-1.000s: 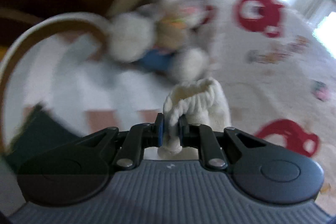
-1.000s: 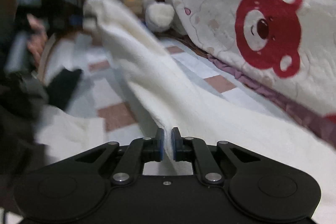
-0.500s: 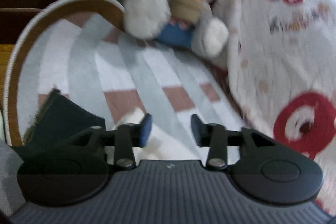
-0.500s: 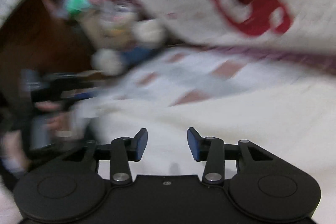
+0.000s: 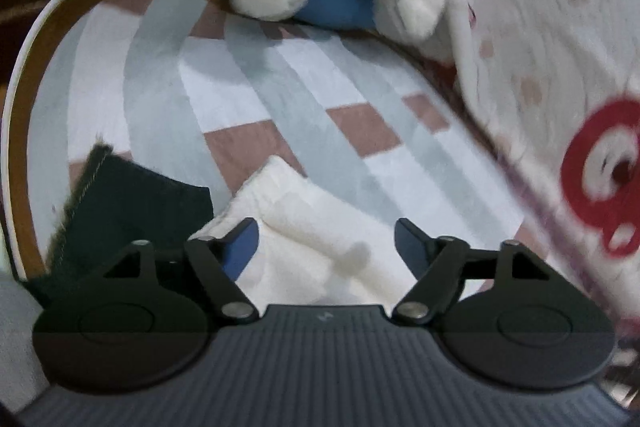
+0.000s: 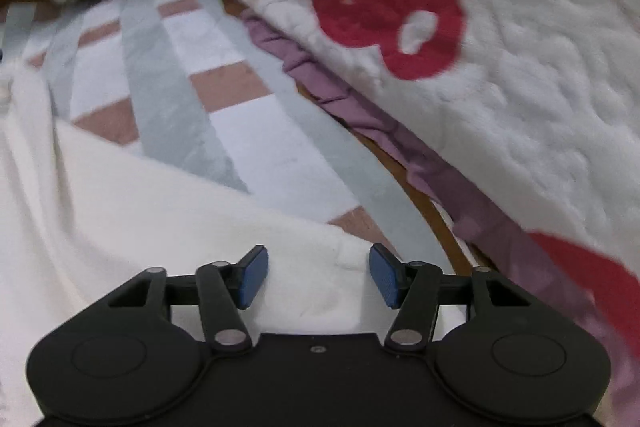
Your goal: Fold clothes
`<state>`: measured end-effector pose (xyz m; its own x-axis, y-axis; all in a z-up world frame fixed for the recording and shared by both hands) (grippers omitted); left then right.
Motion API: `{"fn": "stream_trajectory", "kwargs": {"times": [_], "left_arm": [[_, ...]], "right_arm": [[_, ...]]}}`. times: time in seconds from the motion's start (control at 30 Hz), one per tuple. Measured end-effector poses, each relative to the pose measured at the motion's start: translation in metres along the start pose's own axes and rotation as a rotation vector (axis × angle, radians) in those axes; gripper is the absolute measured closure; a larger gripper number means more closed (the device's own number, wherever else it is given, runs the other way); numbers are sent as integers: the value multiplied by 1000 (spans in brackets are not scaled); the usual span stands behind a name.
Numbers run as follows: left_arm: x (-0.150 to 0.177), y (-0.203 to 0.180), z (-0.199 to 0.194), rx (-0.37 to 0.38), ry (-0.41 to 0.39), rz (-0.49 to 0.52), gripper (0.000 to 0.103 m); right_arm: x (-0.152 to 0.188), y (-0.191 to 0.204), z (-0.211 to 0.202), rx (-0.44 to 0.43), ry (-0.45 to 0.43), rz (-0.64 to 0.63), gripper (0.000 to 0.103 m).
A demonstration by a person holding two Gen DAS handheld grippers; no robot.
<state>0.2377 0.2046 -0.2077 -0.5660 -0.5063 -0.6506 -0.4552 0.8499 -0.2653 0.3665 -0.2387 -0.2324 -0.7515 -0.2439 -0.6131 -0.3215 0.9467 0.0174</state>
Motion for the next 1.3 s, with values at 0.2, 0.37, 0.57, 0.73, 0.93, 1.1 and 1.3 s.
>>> {"fn": "stream_trajectory", "kwargs": {"times": [0.2,0.37,0.57,0.73,0.93,1.1,1.3], "left_arm": [[17,-21,18,-47,87,153,3],[26,-31,24,20,156,131,8],[-12,-15,-27,50,-110,-10,103],[-37,-22,-79,-76,-336,66,103],[-8,-35,-28,65,-41,0,79],[11,-47,-11,105,102,19,54],[32,-59,-8,164,225,4,28]], "right_arm": [[1,-9,19,6,19,64,6],[1,-5,23,2,-4,64,12],[-11,19,1,19,-159,-24,90],[-44,18,-3,52,-300,119,90],[-52,19,5,70,-370,281,64],[-5,30,-51,-179,-280,422,65],[89,91,-115,-270,-151,292,53]]}}
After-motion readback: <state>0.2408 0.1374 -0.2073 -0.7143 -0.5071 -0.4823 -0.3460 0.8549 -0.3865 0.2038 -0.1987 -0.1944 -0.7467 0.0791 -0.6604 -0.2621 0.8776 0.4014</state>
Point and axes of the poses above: each gripper's, at about its wrist camera, not at the fingertips, and z roughly the way its jaws point, y to its left, x to its underside, the point moved 6 cm from there along z, roughly the way its jaws point, and after that the axes turned 6 degrees about z, right-handed, at the moved point
